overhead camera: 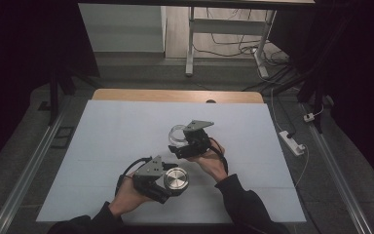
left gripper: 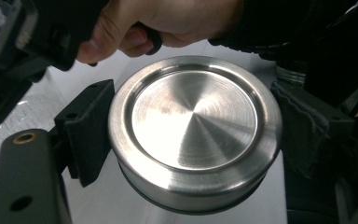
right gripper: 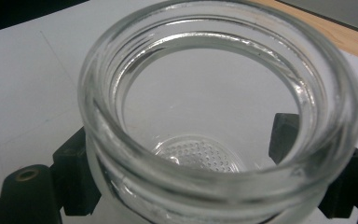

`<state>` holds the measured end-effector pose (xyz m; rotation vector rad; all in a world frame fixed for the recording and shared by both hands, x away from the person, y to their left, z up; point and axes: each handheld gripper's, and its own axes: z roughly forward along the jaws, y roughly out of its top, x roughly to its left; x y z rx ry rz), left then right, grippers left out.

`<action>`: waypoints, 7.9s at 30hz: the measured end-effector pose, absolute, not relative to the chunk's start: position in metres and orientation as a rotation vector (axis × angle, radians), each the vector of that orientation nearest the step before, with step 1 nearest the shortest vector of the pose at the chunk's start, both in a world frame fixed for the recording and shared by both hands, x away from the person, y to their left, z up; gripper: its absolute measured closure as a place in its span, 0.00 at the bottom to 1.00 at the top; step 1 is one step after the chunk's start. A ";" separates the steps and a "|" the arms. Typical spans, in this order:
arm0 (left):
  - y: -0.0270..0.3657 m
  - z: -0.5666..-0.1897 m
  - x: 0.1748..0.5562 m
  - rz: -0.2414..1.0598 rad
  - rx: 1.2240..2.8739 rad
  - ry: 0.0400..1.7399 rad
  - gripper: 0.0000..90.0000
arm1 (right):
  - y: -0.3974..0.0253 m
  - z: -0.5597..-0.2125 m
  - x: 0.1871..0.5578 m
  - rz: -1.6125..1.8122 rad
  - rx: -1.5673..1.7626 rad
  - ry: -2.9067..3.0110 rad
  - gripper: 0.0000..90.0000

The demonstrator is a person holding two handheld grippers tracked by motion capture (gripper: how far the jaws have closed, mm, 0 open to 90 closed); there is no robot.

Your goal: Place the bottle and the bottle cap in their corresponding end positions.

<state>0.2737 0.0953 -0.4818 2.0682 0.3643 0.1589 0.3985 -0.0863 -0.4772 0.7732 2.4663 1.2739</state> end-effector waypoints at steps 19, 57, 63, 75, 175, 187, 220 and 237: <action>0.090 -0.514 0.292 0.179 2.116 0.410 0.22 | -0.078 -0.491 0.425 1.224 0.817 2.442 0.16; 0.066 -0.542 0.315 0.233 2.334 0.521 0.21 | -0.074 -0.512 0.446 1.136 0.859 2.425 0.16; 0.066 -0.543 0.316 0.219 2.335 0.533 0.21 | -0.074 -0.511 0.446 1.120 0.875 2.431 0.16; 0.067 -0.542 0.316 0.236 2.323 0.564 0.11 | -0.073 -0.511 0.443 1.114 0.858 2.450 0.05; 0.238 -0.502 0.237 0.184 1.993 0.876 0.00 | -0.175 -0.473 0.328 1.272 0.816 2.463 0.00; 0.264 -0.505 0.216 0.235 1.950 0.957 0.00 | -0.206 -0.475 0.314 1.265 0.888 2.416 0.00; 0.308 -0.519 0.182 0.307 1.880 1.157 0.00 | -0.296 -0.490 0.264 1.139 1.151 2.259 0.00; 0.308 -0.523 0.180 0.307 1.950 1.215 0.00 | -0.305 -0.498 0.248 1.044 1.227 2.283 0.00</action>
